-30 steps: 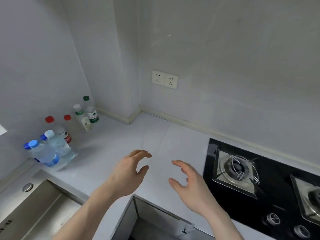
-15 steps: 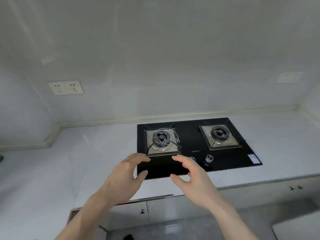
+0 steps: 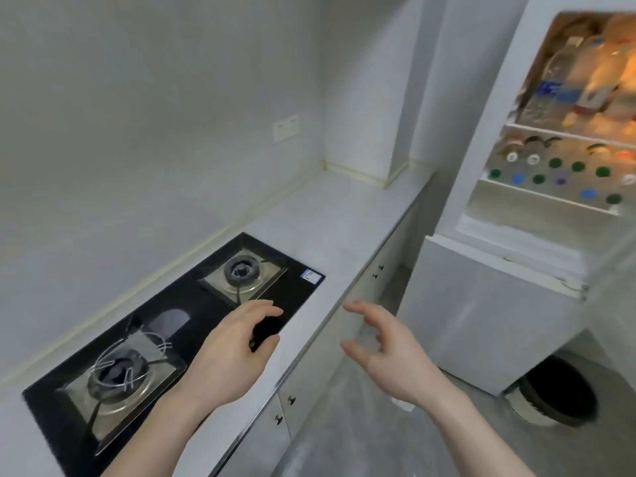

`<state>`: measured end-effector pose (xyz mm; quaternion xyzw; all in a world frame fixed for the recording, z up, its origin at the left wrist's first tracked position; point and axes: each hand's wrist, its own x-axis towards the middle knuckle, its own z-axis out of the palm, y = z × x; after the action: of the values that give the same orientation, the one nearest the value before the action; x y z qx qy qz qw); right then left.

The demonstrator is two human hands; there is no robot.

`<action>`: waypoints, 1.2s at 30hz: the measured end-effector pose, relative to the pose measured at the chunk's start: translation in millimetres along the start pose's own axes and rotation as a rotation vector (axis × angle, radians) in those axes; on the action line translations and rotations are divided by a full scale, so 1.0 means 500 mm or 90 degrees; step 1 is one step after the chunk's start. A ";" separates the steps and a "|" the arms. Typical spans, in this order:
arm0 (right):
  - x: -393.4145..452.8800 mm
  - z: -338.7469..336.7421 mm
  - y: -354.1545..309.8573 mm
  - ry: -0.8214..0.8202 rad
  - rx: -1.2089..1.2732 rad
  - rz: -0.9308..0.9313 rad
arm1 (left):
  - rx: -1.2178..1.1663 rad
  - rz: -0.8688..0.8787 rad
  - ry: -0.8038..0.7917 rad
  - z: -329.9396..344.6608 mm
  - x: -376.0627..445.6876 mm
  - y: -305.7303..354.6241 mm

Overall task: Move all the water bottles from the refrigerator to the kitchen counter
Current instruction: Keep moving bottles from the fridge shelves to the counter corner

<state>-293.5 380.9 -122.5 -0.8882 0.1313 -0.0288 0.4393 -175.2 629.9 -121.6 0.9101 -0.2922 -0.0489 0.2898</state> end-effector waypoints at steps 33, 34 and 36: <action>-0.142 -0.611 0.346 0.534 -0.025 0.229 | -0.081 0.541 -0.225 0.385 0.524 0.710; -0.132 -0.636 0.360 0.527 -0.026 0.221 | -0.081 0.533 -0.223 0.397 0.539 0.728; -0.113 -0.683 0.389 0.507 -0.033 0.205 | -0.084 0.514 -0.212 0.415 0.566 0.761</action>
<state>-445.3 18.8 -62.7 -0.7869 0.4281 -0.2971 0.3305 -186.9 116.1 -59.1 0.6820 -0.6636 -0.0965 0.2919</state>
